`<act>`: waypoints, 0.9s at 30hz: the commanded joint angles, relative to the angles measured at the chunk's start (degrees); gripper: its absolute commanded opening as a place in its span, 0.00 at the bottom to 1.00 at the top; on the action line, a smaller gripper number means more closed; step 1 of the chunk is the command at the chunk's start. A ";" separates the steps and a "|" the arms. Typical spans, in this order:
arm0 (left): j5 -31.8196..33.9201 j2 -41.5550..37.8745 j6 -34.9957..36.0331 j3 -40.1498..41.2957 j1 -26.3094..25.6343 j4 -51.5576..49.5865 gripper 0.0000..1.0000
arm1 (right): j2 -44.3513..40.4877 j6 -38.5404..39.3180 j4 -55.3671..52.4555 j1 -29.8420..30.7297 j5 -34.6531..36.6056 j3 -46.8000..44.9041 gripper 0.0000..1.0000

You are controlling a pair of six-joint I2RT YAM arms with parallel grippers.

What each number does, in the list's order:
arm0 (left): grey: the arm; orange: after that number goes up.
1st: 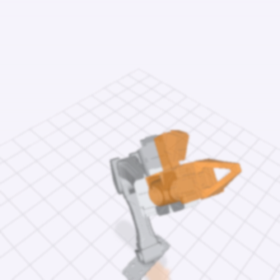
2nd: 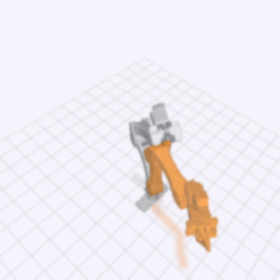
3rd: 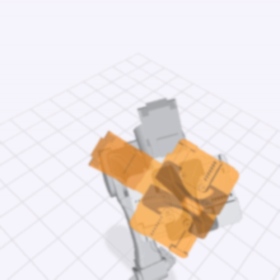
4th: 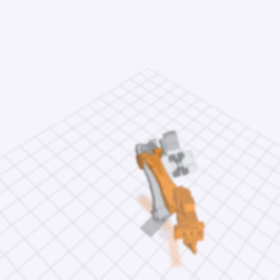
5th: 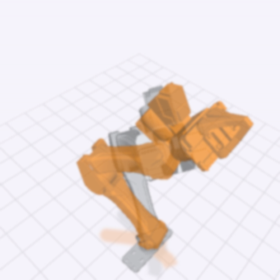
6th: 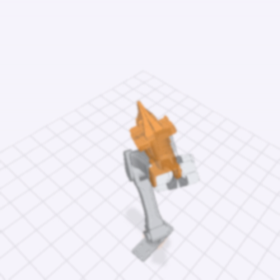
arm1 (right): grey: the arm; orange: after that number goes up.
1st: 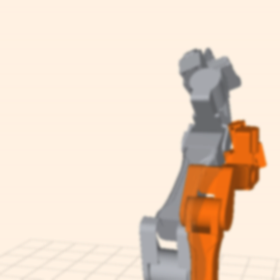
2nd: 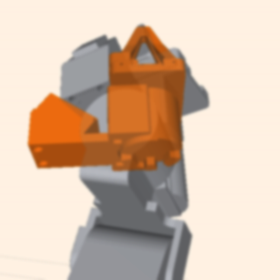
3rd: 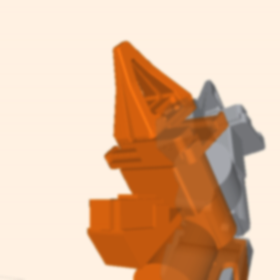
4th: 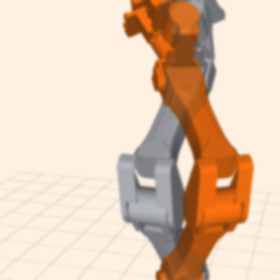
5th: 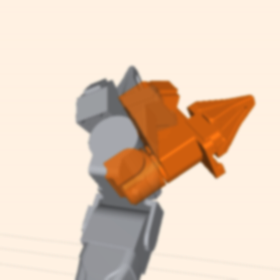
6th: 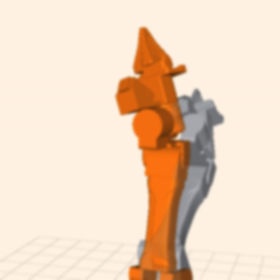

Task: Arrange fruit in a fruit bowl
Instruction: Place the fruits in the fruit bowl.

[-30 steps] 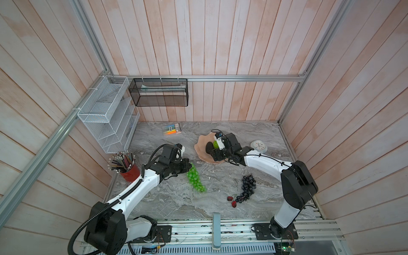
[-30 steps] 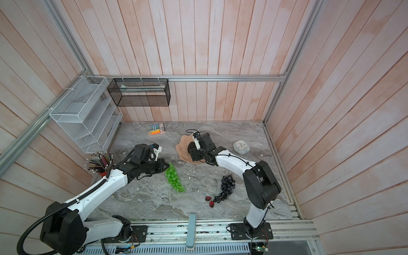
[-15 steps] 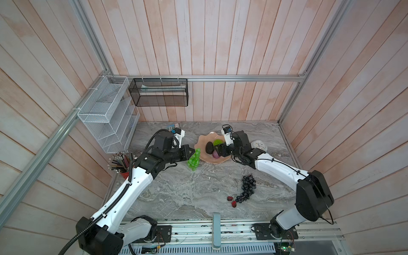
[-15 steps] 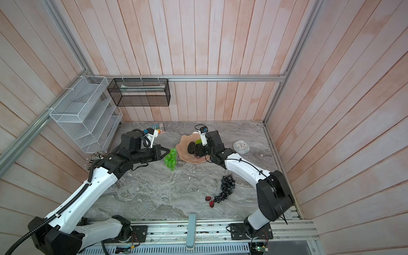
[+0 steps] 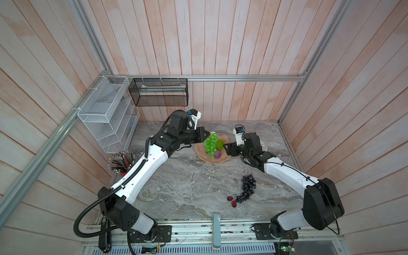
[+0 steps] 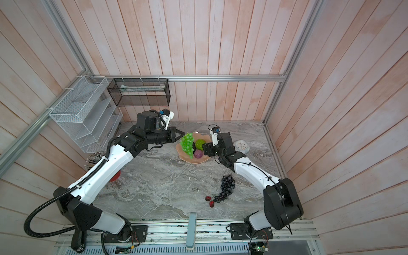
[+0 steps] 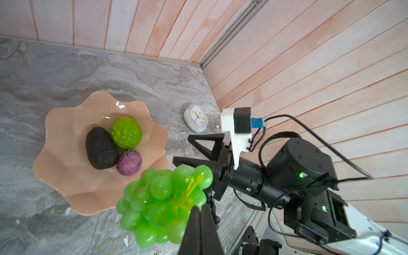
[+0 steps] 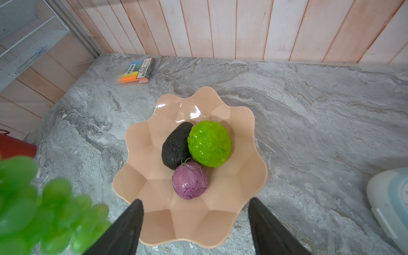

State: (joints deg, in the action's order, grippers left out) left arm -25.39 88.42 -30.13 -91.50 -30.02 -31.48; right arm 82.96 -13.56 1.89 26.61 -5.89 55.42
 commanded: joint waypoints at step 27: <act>-6.87 12.93 -2.86 0.80 -1.80 17.44 0.00 | -6.14 0.25 -0.32 -2.25 0.19 -7.25 0.70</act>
State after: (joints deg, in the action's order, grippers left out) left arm -31.07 101.08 -32.60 -91.46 -31.88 -18.24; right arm 77.34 -13.34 1.67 24.58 -5.85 48.77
